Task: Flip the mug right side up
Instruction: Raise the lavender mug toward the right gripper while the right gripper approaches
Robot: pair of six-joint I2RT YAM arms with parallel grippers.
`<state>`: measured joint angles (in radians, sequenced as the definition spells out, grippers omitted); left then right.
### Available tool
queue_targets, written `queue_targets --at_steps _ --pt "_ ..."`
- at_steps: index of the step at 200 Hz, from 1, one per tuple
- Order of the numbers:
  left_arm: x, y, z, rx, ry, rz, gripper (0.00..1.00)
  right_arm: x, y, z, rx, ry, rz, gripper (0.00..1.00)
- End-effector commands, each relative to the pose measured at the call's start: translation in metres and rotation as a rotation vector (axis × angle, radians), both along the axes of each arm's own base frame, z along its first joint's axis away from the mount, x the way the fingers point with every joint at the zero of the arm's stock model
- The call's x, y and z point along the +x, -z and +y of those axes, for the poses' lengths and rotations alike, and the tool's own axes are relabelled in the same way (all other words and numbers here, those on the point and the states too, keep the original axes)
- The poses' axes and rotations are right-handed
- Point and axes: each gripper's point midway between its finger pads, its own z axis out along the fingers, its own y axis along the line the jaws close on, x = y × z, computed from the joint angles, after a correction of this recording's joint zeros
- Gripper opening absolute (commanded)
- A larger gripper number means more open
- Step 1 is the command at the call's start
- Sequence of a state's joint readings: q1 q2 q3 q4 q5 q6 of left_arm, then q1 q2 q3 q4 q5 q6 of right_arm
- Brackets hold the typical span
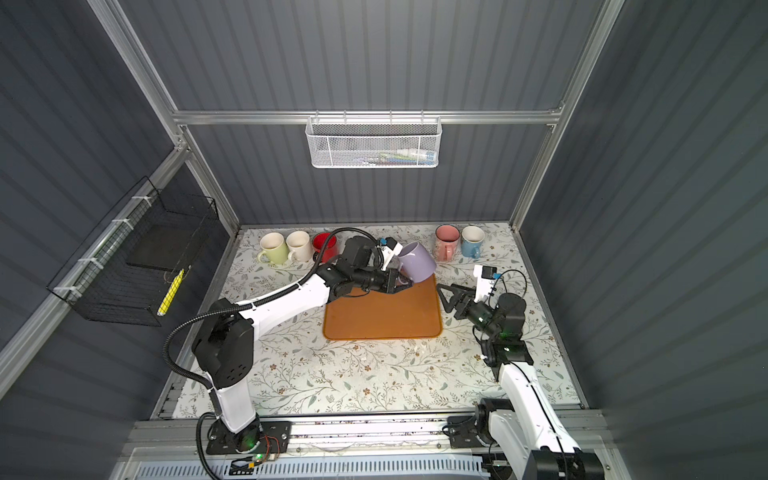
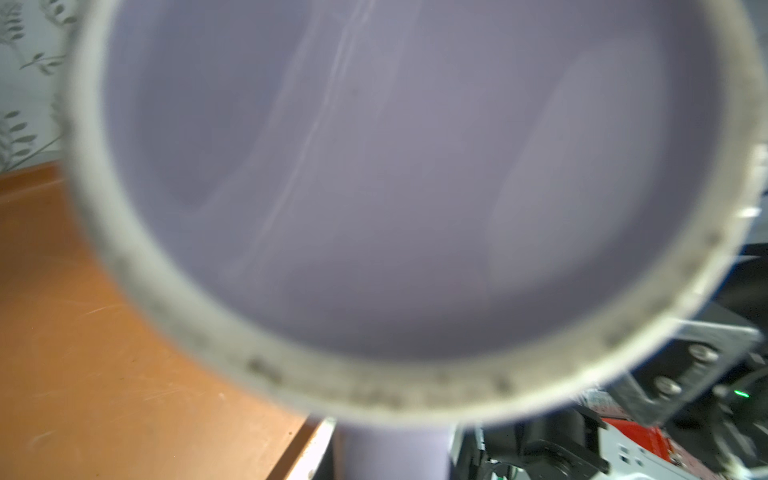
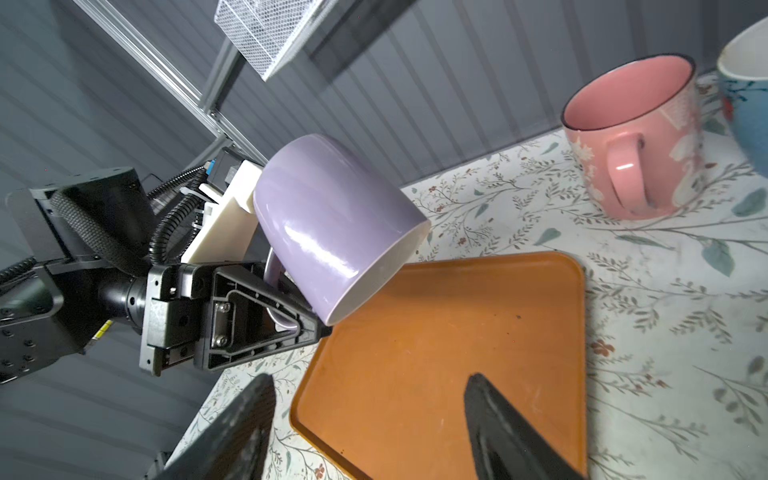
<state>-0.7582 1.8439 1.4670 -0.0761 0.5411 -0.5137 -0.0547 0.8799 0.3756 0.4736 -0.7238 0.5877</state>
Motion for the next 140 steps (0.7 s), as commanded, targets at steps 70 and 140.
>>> queue_targets --at_steps 70,140 --pt "-0.013 -0.069 -0.019 -0.261 0.094 -0.069 0.00 0.003 -0.049 0.016 0.136 -0.125 -0.180 0.74" --pt "-0.019 -0.072 -0.030 -0.304 0.118 -0.069 0.00 0.014 -0.059 0.032 0.188 -0.166 -0.198 0.73"
